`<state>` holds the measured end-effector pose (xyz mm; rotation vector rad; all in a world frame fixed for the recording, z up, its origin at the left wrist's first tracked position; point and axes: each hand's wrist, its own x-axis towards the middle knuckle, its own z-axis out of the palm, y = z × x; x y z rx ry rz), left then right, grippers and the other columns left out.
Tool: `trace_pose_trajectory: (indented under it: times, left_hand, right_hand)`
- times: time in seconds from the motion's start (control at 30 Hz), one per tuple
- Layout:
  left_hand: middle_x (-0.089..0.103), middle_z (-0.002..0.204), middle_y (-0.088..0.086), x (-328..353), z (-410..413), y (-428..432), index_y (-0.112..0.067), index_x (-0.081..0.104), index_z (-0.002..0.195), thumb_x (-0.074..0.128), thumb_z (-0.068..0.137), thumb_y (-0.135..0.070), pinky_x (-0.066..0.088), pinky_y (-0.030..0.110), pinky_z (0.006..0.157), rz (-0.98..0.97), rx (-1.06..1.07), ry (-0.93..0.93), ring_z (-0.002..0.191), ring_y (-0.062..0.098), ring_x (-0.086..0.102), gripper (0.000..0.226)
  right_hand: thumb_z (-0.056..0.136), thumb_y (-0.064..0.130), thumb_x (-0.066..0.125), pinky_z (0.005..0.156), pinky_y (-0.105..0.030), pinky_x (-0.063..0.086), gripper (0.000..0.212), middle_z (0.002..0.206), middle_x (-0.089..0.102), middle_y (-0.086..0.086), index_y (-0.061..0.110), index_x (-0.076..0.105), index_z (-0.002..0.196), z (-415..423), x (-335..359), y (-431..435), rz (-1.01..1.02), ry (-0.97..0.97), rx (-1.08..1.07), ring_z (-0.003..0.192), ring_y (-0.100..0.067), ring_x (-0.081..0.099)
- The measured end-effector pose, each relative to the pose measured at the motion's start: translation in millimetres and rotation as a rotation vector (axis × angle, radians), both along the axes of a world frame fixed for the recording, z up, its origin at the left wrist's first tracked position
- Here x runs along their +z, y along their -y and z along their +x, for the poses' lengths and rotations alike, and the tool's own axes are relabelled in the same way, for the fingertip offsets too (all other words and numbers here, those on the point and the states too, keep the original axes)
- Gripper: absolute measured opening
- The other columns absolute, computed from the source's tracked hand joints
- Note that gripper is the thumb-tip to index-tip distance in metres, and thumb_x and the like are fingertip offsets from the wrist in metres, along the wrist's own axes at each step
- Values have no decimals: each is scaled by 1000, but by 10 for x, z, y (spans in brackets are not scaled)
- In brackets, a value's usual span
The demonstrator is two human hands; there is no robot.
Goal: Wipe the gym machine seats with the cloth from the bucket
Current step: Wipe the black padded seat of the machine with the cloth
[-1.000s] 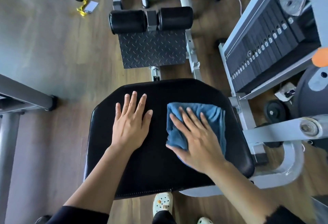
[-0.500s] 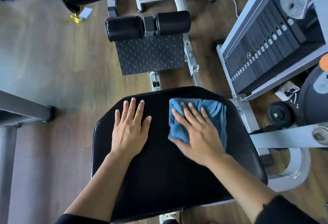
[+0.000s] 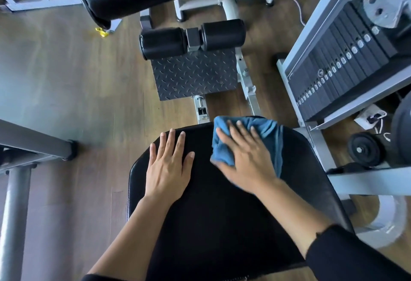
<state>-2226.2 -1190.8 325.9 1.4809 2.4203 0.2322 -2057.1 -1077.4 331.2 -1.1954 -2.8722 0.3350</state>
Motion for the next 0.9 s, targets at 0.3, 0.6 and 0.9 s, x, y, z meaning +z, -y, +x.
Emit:
trace_pose_trajectory:
  times: [0.3, 0.6, 0.9]
  left_hand:
    - [-2, 159, -1, 12, -167, 5, -25, 9, 152, 15, 97, -52, -11, 34, 115, -12, 34, 8, 145, 17, -11, 61]
    - [5, 159, 1, -39, -262, 110, -22, 14, 151, 5, 90, -58, -8, 36, 116, 10, 68, 9, 145, 17, -7, 72]
    - [6, 159, 0, -45, -310, 218, -21, 10, 151, 9, 92, -56, -8, 35, 116, 43, 77, 29, 145, 16, -8, 69]
  right_hand:
    - [84, 64, 31, 112, -52, 24, 73, 145, 44, -11, 18, 46, 139, 258, -79, -410, 51, 20, -319, 135, -33, 36]
    - [89, 66, 34, 116, -46, 20, 71, 152, 34, -2, 24, 35, 146, -111, -51, 27, -25, -64, 171, 142, -22, 25]
    - [84, 70, 26, 117, -48, 15, 77, 151, 34, -6, 24, 38, 144, -502, -111, -172, 5, 41, -20, 140, -29, 29]
